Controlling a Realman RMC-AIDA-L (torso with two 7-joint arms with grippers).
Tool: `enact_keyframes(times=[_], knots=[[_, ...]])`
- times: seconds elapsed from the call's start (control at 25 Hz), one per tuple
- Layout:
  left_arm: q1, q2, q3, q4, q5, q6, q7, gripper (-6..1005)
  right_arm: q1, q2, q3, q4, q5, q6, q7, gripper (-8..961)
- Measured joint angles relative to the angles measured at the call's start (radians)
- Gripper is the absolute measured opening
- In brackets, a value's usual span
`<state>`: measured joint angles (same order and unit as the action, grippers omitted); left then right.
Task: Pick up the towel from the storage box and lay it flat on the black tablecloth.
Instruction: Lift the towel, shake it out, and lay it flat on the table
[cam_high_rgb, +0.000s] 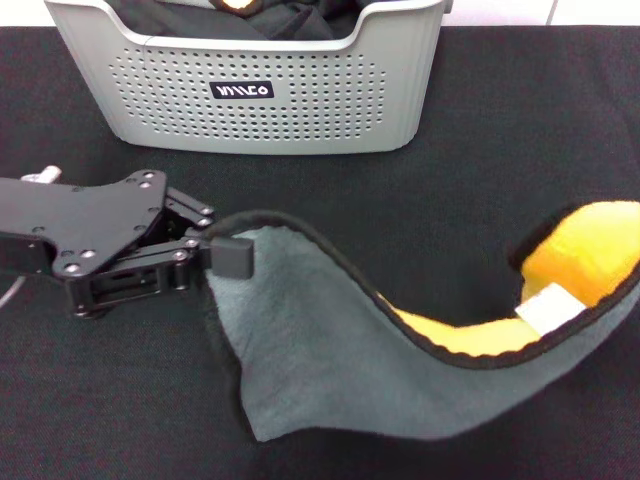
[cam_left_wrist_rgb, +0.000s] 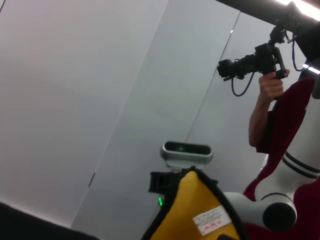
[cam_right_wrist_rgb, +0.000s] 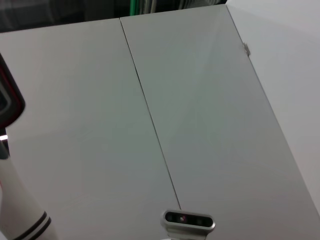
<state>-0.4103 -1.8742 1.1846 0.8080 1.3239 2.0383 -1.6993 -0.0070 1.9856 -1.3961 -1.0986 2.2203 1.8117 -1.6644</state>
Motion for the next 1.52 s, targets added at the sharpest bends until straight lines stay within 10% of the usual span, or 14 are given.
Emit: enact_keyframes(times=[0.56, 0.92, 1.2, 1.52], knots=[[-0.128, -0.065, -0.321, -0.075, 0.212, -0.060, 0.026, 12, 0.214, -0.012, 0.200, 0.324, -0.035, -0.012, -0.076, 0], [-0.190, -0.068, -0.333, -0.083, 0.237, -0.120, 0.004, 12, 0.217, -0.048, 0.246, 0.271, -0.038, -0.007, -0.033, 1], [-0.182, -0.016, -0.233, -0.065, 0.267, -0.002, -0.030, 12, -0.043, -0.024, 0.147, -0.016, -0.023, -0.001, 0.036, 1], [-0.135, 0.120, 0.213, -0.008, -0.020, 0.001, -0.057, 13, -0.236, -0.015, 0.106, -0.258, 0.037, 0.004, 0.171, 0]])
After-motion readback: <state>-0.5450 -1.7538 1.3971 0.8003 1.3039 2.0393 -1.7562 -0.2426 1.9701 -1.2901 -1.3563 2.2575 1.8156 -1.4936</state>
